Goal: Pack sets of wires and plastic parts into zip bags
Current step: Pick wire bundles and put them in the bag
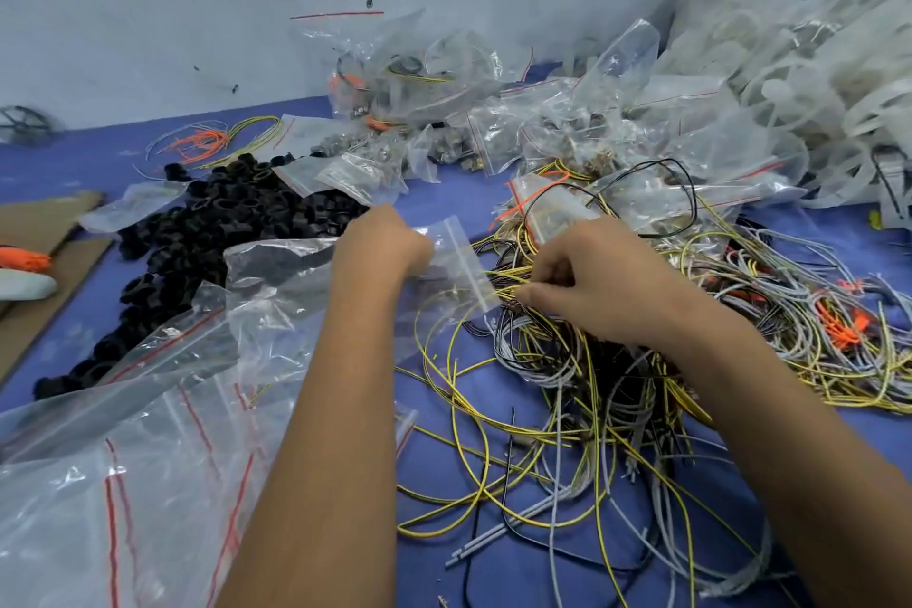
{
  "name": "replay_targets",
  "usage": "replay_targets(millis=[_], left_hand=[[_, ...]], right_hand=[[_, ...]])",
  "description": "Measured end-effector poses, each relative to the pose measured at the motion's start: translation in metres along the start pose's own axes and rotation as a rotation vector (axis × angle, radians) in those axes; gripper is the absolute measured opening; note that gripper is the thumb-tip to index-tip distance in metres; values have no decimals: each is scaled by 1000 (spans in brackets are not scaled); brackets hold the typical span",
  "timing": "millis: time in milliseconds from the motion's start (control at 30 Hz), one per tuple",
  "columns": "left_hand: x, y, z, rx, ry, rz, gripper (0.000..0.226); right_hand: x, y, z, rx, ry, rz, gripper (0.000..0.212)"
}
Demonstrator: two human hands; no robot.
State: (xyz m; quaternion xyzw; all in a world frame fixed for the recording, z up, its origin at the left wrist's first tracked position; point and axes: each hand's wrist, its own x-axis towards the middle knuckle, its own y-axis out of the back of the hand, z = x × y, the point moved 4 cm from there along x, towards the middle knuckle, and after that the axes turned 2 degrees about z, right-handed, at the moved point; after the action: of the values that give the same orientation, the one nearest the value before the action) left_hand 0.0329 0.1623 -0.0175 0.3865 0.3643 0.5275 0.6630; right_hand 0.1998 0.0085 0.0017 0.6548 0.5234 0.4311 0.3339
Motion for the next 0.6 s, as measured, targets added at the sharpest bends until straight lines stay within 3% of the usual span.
replay_targets(millis=[167,300,467,600], left_hand=[[1,5,-10,-36,49,38,17],[0,4,-10,-44,63,33,23],[-4,3,-6,-22,79,14,30],[-5,5,-1,-46,19,21,28]], right_hand=[[-1,11,13,160,-146,251,28],[-6,28,27,38,-246,541,19],[-15,53,63,49,-413,827,25],[-22,56,84,44,-548,873,27]])
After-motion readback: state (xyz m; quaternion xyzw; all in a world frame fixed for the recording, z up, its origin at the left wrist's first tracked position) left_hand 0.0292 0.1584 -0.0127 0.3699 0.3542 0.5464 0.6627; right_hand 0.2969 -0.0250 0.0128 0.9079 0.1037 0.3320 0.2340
